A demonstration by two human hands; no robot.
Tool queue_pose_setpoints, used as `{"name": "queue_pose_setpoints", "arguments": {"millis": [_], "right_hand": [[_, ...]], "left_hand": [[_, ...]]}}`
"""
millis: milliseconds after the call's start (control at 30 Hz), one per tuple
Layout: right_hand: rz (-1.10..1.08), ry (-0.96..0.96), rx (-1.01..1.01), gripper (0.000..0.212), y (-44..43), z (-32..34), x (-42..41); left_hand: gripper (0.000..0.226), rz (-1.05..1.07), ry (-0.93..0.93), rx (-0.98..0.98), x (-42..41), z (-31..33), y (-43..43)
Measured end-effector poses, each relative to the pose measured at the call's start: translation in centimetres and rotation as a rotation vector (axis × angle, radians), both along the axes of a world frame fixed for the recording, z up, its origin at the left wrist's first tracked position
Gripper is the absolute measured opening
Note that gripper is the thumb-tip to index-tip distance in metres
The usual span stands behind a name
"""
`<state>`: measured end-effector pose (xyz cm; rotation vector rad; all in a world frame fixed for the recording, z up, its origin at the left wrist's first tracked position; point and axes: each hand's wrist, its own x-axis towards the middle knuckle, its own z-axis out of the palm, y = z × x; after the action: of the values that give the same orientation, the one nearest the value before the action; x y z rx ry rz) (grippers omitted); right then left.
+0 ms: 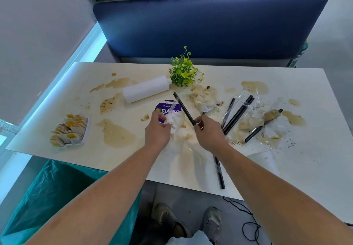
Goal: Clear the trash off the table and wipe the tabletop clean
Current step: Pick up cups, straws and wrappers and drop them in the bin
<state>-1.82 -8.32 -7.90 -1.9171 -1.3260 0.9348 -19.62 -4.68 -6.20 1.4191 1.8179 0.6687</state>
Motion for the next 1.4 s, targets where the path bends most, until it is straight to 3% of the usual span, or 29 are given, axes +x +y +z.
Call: {"name": "queue_pose_setpoints", "arguments": {"millis": [400,567,867,1167,1400], "right_hand": [[0.12,0.05,-0.021,0.01,1.6,1.3,-2.2],[0.178,0.094,-0.002,0.01,2.8,2.2,-3.7],[0.332,0.158,0.023,0.01,5.4,4.3,-8.4],[0.4,0.206,-0.025,0.014,7.8,4.7,-17.7],[0.629,0.266,-0.13,0.01,8.0,4.1,-26.7]], "left_hand": [[0.008,0.066,-0.256,-0.113,-0.1,1.5,1.4],[0.026,0.063,-0.348,-0.115,-0.8,3.0,2.1],[0.023,0.198,-0.243,-0.049,-5.7,4.6,3.7],[0.022,0.294,-0.148,-0.084,-15.8,4.4,2.3],[0.021,0.401,-0.197,-0.143,-24.1,2.9,-1.1]]}}
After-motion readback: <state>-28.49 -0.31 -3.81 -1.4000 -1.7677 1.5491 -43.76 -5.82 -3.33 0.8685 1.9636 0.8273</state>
